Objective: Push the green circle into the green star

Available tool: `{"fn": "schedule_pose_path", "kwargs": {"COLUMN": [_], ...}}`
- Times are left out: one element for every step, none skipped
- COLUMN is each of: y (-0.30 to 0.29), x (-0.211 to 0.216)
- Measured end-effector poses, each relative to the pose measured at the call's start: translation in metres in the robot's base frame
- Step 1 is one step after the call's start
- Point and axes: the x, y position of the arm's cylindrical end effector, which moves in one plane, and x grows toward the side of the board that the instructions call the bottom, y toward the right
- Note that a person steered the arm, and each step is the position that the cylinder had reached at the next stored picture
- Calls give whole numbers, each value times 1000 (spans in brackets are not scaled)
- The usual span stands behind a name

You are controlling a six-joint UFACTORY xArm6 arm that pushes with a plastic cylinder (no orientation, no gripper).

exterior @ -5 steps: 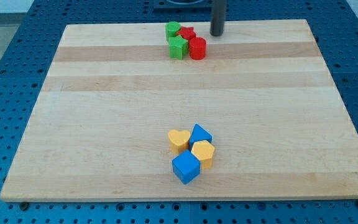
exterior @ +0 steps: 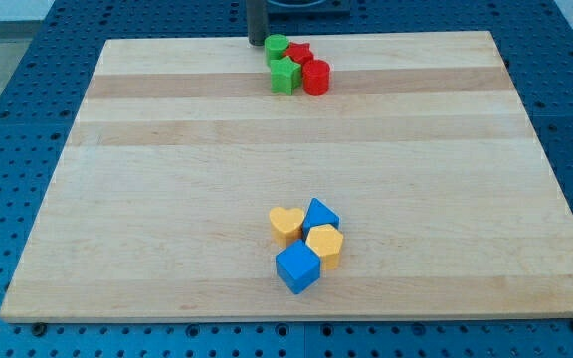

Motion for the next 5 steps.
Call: {"fn": "schedule_pose_path", "kwargs": {"y": [0,5,22,22,22], "x": [0,1,4,26,58]}}
